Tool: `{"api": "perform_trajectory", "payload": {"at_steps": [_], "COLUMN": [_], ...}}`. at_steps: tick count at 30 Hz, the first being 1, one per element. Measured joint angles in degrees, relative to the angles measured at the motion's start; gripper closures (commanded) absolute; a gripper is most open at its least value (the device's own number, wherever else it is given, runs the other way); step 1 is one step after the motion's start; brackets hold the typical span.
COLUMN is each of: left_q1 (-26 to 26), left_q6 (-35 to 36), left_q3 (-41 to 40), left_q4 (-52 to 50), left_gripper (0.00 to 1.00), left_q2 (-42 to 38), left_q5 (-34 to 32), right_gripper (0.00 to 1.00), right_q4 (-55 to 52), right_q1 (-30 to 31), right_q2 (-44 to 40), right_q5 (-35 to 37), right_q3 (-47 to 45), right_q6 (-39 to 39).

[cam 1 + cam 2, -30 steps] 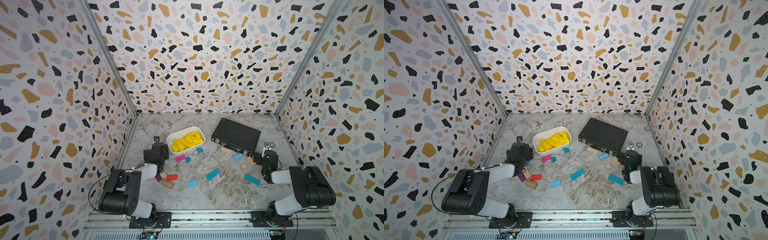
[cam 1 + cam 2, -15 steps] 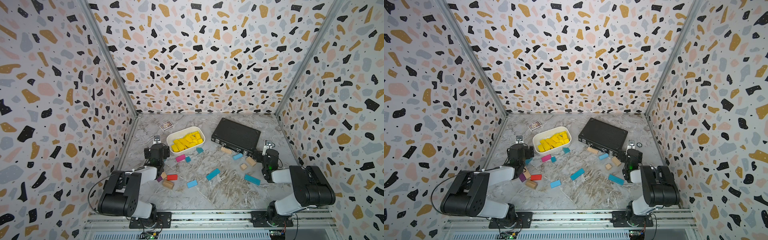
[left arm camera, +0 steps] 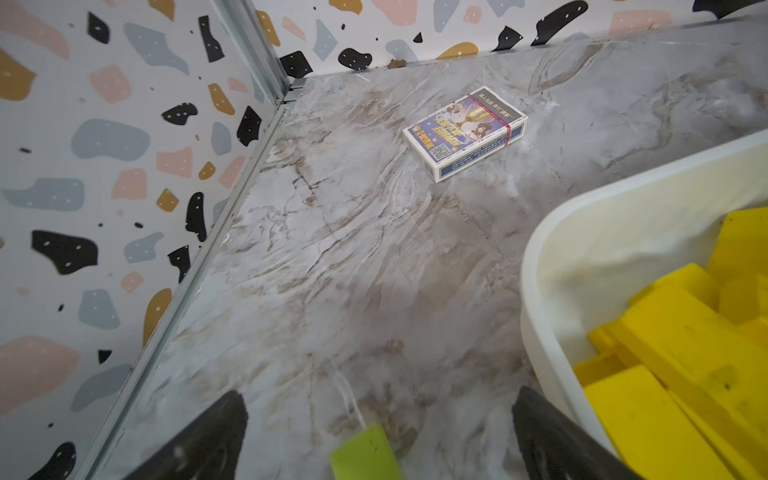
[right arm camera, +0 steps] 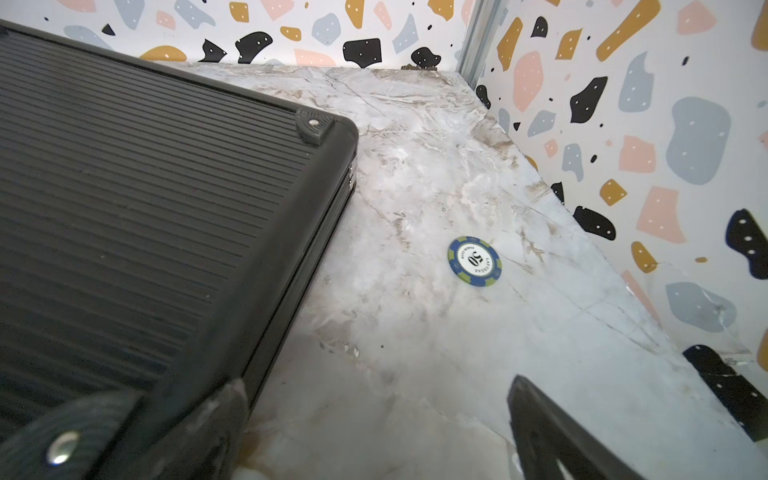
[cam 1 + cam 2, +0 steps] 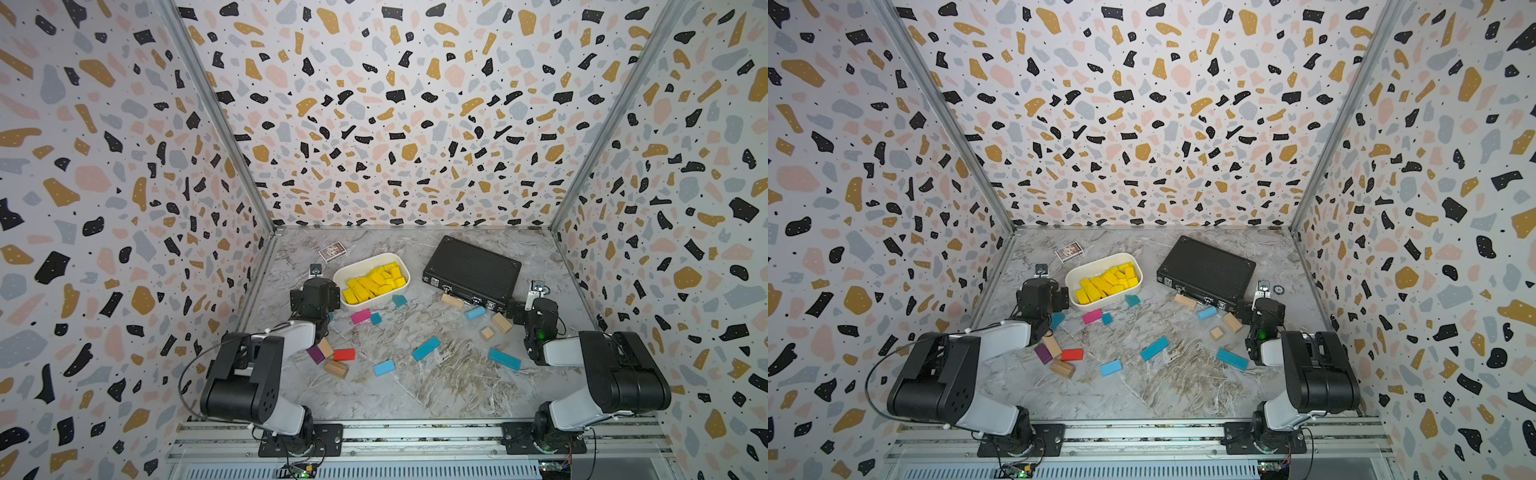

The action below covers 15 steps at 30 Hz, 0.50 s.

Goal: Pick out the yellow building blocks
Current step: Reset both arms

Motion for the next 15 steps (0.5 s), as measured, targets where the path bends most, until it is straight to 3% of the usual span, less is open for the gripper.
{"api": "perform_trajectory", "payload": {"at_steps": [3, 4, 9, 12, 15], "left_q1": [0.37, 0.15, 0.13, 0.94, 0.96], "left_q6": [4.07, 5.11, 5.14, 4.24, 3.13], "left_q3": [17.35, 17.94, -7.56, -12.61, -21.31], "left_q4": [-11.67, -11.87, -4.2, 2.56, 17.94], "left_gripper": [0.0, 0.0, 0.0, 0.0, 0.0], "left_q2": [11.85, 12.9, -6.05, -8.61, -9.92], "left_q5": [6.54, 8.17, 12.87, 11.96, 9.53], "right_gripper": [0.01, 0.01, 0.01, 0.01, 0.01], "right_q4": [0.02, 0.02, 0.76, 0.87, 0.87], "right_q1": [-0.11, -0.2, -0.35, -0.35, -0.35], "right_q2": [0.0, 0.0, 0.0, 0.0, 0.0], "right_q5": [-0.09, -0.07, -0.07, -0.07, -0.09], "right_q3": [0.0, 0.0, 0.0, 0.0, 0.0], "right_q6": [0.26, 0.44, 0.94, 1.05, 1.07]}}
